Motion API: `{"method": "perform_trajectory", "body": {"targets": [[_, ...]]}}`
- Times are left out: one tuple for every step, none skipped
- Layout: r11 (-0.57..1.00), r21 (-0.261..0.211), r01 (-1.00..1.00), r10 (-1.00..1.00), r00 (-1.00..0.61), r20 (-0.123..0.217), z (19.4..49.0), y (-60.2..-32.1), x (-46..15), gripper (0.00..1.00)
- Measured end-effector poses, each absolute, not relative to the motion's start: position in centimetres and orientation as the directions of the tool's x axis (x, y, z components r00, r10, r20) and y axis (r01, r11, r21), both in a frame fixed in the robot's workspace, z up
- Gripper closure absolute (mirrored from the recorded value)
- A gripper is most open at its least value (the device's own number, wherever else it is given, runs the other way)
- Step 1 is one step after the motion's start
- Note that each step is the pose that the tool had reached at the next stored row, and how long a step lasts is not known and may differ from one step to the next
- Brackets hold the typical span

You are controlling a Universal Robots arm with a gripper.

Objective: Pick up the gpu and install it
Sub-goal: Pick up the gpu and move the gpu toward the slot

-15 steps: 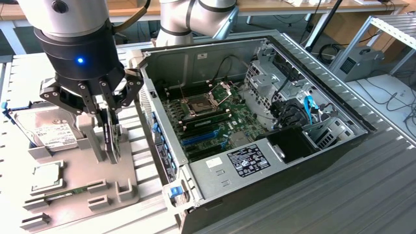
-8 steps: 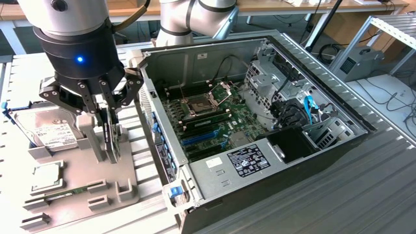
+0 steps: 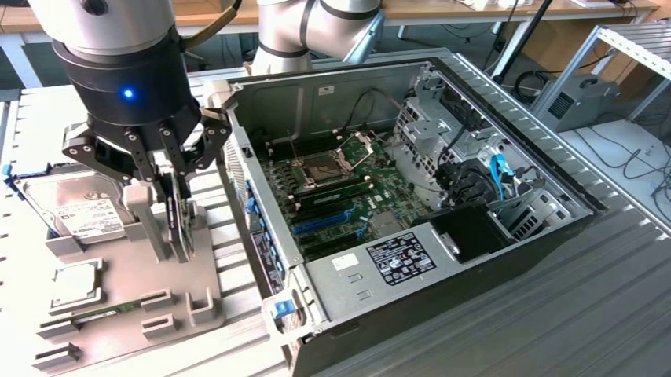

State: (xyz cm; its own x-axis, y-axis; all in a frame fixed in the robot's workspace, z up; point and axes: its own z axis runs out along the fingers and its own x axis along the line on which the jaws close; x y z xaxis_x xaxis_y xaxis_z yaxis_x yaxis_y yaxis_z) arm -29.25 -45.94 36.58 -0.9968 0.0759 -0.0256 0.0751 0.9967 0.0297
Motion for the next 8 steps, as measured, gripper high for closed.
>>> {"method": "perform_trajectory", "body": {"targets": [[0.997,0.03,0.075,0.076,-0.997,-0.026,36.59,-45.94,-29.25,0.74],[0.997,0.03,0.075,0.076,-0.997,-0.026,36.63,-45.94,-29.25,0.74],[0.997,0.03,0.075,0.076,-0.997,-0.026,36.65,-45.93,-29.25,0.74],[0.997,0.03,0.075,0.076,-0.997,-0.026,36.67,-45.94,-29.25,0.74],[0.997,0.03,0.075,0.076,-0.997,-0.026,36.68,-45.94,-29.25,0.74],[0.997,0.03,0.075,0.076,-0.997,-0.026,36.7,-45.94,-29.25,0.74],[0.997,0.03,0.075,0.076,-0.997,-0.026,36.74,-45.94,-29.25,0.74],[0.997,0.03,0.075,0.076,-0.997,-0.026,36.77,-45.94,-29.25,0.74]]}}
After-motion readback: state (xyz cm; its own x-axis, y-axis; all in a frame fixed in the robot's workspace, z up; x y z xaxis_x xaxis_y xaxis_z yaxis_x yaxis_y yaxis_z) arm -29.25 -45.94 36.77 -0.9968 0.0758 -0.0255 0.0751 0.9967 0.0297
